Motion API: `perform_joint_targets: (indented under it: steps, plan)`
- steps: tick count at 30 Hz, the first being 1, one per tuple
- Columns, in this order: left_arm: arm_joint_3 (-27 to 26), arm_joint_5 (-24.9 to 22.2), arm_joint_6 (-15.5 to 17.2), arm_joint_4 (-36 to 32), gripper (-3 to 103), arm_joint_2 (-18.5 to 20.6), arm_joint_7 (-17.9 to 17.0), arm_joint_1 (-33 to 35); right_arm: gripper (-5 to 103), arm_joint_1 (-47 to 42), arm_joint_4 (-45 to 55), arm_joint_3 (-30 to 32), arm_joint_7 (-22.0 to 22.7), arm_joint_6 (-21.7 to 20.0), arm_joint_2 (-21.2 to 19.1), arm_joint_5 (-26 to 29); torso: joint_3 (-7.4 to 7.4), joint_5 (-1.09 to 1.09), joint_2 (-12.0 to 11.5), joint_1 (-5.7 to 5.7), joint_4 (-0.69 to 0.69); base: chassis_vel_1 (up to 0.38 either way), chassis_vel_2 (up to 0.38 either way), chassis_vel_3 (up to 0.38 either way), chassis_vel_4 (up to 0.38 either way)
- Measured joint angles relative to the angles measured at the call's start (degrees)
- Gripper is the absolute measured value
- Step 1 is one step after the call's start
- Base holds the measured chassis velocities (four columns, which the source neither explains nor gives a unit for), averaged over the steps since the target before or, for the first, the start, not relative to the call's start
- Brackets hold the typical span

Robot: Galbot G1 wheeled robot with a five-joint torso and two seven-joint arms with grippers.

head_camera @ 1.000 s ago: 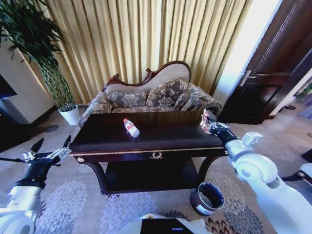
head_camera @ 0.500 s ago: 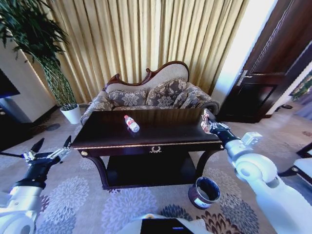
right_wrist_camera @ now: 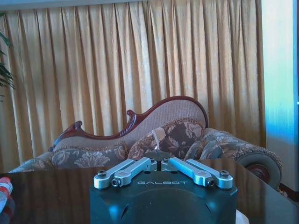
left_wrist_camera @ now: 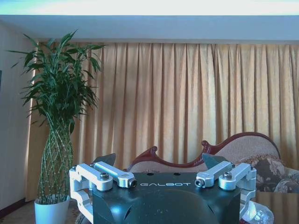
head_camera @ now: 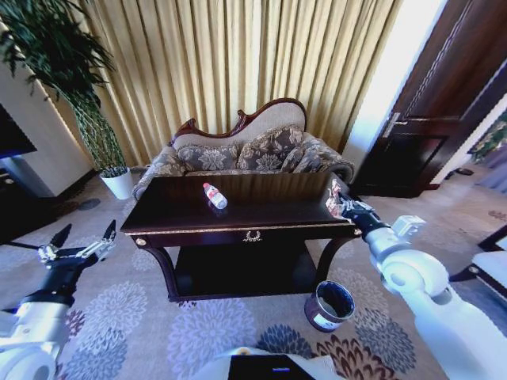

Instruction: Move to the front of the table and place the trash on the table into the trash bin.

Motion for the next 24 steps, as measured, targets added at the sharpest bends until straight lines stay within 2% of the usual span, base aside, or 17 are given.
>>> perform_joint_targets:
  steps: [13, 24]
  plan:
    - [0.3, 0.1, -0.1, 0.0, 100, -0.2, 0.0, 0.0, 0, -0.7, -1.2, 0.0, 0.1, -0.4, 0.7, -1.7, 0.01, 0.00, 0.0, 0.02, 0.01, 0.006, -0.009, -0.010, 0.009]
    - [0.5, 0.1, -0.1, 0.0, 100, -0.1, 0.0, -0.2, 0, -3.9, -6.1, -0.2, 1.3, -1.5, 3.4, -5.8, 0.00, 0.00, 0.0, 0.01, 0.00, 0.000, 0.000, 0.000, 0.000]
